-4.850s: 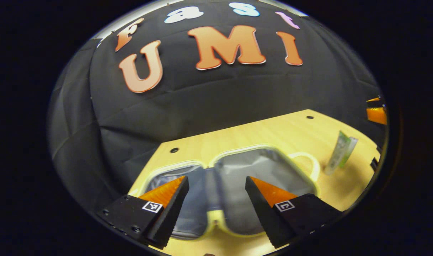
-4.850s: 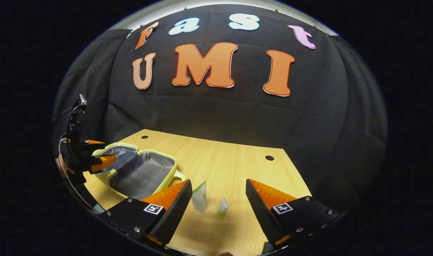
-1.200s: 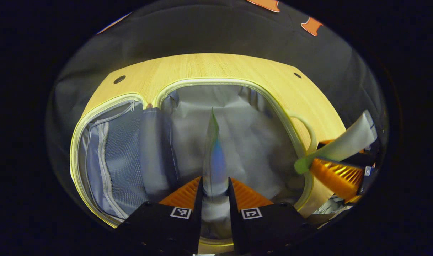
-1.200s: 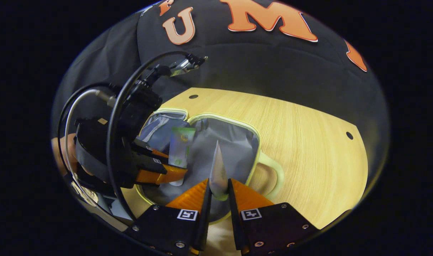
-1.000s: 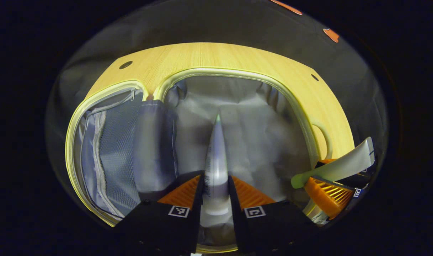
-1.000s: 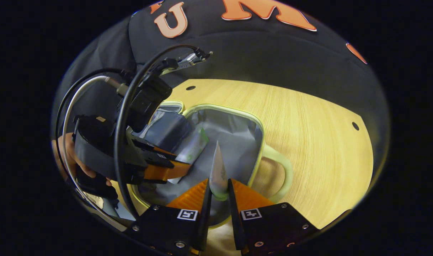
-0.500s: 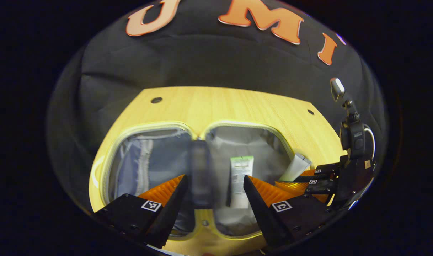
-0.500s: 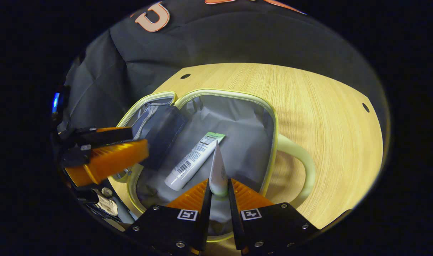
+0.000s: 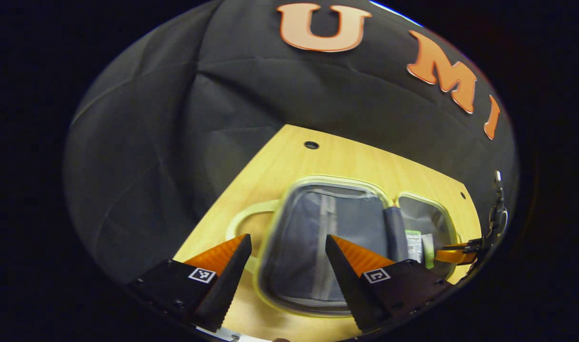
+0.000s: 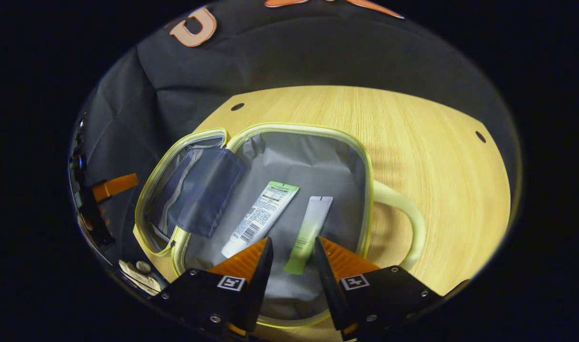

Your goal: First open the suitcase, pack the skin care products into it, and then close the suitcase.

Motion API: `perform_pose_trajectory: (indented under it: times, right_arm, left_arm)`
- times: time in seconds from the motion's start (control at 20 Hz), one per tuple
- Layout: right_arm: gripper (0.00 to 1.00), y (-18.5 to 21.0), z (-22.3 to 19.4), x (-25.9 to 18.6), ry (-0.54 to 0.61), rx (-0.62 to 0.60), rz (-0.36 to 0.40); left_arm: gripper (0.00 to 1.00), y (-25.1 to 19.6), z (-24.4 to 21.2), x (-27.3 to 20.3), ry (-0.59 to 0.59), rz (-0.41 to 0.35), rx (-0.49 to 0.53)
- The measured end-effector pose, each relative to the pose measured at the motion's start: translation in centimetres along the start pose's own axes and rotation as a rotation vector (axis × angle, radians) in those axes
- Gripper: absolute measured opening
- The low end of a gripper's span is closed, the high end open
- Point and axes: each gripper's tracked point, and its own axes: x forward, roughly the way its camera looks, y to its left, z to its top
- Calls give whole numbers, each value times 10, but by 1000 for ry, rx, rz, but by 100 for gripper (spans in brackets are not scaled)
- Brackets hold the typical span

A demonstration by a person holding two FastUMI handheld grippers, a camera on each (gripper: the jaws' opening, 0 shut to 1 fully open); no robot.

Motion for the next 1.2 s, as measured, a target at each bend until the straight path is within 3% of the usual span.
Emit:
perform_pose_trajectory:
  times: [0.05,0.2,0.5,0.6,0.65,0.8,0.9,1.0,1.2]
  right_arm:
    - [67,-1,2,-7,-24,-19,-16]
    - [84,-17,20,-32,-132,-60,-95]
    - [93,-71,80,-131,-440,-72,-305]
    - [94,-109,98,-186,-547,-89,-443]
    - [95,-130,103,-212,-581,-112,-515]
    - [96,-189,108,-287,-653,-168,-728]
    - [95,-222,109,-351,-701,-248,-909]
    - [92,-238,108,-405,-758,-245,-1007]
    - [95,-232,116,-403,-813,-283,-999]
  left_arm:
    - [97,20,3,4,-2,15,-16]
    - [98,63,6,18,3,45,-76]
    - [96,82,-30,88,167,-17,-141]
    - [82,76,-35,107,210,-46,-120]
    - [81,75,-36,115,228,-50,-97]
    - [17,68,-35,128,255,-68,-21]
    - [10,66,-22,118,225,-54,7]
    - [10,61,7,90,130,-34,66]
    - [10,34,49,44,-4,-16,154]
